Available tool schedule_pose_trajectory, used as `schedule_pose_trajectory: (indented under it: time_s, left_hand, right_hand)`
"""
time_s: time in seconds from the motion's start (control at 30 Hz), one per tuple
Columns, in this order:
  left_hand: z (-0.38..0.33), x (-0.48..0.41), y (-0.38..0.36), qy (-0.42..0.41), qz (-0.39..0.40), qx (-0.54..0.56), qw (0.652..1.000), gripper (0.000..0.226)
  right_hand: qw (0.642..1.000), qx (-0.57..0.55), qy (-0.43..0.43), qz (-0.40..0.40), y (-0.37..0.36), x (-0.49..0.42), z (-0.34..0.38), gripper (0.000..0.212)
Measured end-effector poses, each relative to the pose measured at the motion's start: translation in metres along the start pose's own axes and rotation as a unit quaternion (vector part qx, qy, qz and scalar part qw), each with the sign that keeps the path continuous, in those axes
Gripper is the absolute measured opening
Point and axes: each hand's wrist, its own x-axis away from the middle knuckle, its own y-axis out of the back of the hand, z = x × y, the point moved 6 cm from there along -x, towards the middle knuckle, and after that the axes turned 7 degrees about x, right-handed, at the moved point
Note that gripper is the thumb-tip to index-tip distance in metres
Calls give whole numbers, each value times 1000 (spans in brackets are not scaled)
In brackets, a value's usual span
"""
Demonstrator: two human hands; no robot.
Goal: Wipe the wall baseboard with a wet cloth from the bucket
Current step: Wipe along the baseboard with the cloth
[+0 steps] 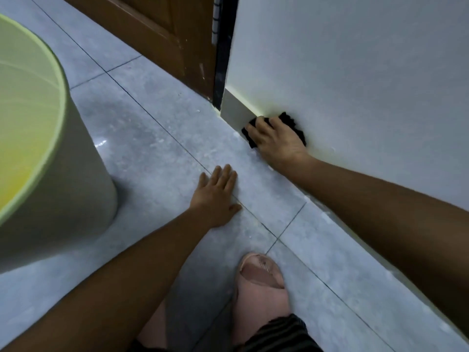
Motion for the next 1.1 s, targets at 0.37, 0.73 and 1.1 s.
schedule_pose_trajectory:
  time_s: [0.37, 0.73, 1.1]
  left_hand:
    - [1, 23, -3, -9, 40, -27, 999, 86]
    - [-27, 12, -26, -43, -84, -2, 996, 85]
    - [-56, 4, -29, -32, -20, -29, 999, 91]
  right_hand:
    - [996, 39, 73, 38, -25, 107, 39, 47]
    - [999, -13, 33, 26, -23, 56, 43, 51]
    - [998, -57, 11, 10, -27, 104, 30, 52]
